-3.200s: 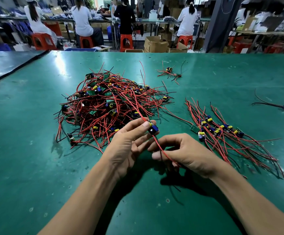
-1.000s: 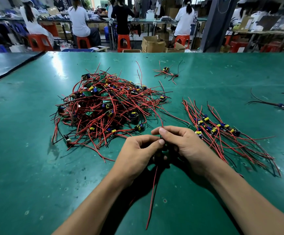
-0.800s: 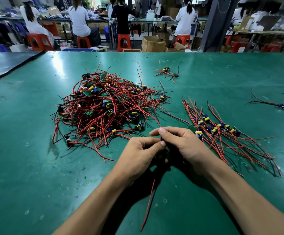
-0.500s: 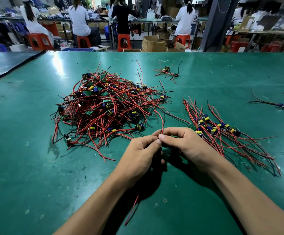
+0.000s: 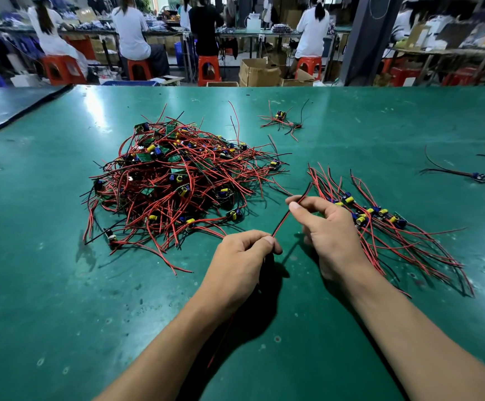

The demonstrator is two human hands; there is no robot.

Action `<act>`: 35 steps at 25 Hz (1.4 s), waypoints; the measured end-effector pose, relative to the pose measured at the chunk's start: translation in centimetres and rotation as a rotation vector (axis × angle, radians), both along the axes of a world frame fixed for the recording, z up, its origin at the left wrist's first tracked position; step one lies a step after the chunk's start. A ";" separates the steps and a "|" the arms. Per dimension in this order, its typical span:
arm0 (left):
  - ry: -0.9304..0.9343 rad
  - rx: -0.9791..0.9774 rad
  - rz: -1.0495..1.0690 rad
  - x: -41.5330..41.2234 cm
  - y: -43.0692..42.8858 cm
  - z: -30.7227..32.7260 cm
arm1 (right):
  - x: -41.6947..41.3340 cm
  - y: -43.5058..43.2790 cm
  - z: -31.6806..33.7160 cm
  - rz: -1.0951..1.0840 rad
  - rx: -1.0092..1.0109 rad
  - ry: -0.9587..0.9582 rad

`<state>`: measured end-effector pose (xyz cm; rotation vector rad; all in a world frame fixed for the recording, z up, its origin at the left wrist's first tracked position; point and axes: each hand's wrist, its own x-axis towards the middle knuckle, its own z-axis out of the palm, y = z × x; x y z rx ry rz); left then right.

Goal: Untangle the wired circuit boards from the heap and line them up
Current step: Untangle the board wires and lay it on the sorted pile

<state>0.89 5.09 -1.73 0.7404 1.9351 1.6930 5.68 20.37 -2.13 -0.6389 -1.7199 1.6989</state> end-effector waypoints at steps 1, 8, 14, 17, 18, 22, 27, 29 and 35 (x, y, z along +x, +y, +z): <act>-0.008 -0.001 -0.011 -0.1 -0.1 0.1 | -0.1 0.1 -0.1 -0.026 -0.002 0.013; -0.027 0.010 -0.002 -0.1 -0.4 0.1 | 0.5 0.0 0.2 0.240 -0.307 0.030; -0.106 0.066 -0.010 -0.2 -0.3 -0.2 | 1.1 -0.9 0.2 0.557 -0.229 -0.161; -0.104 0.042 -0.021 -0.3 -0.3 -0.1 | 0.9 -0.4 0.3 0.387 -0.173 -0.144; -0.087 0.035 -0.026 -0.3 -0.3 -0.1 | 0.8 -0.2 0.3 0.322 -0.181 -0.126; -0.054 0.024 -0.062 -0.1 -0.5 0.1 | 0.3 0.4 0.0 0.097 -0.147 -0.027; 0.003 0.002 -0.092 0.3 -0.6 0.1 | 0.2 0.8 0.4 -0.099 -0.175 0.044; 0.010 0.000 -0.093 0.3 -0.6 0.0 | 0.2 0.7 0.9 -0.080 -0.295 0.079; 0.035 -0.017 -0.098 -0.2 -0.6 -0.3 | 1.1 1.3 3.1 0.276 -1.100 0.257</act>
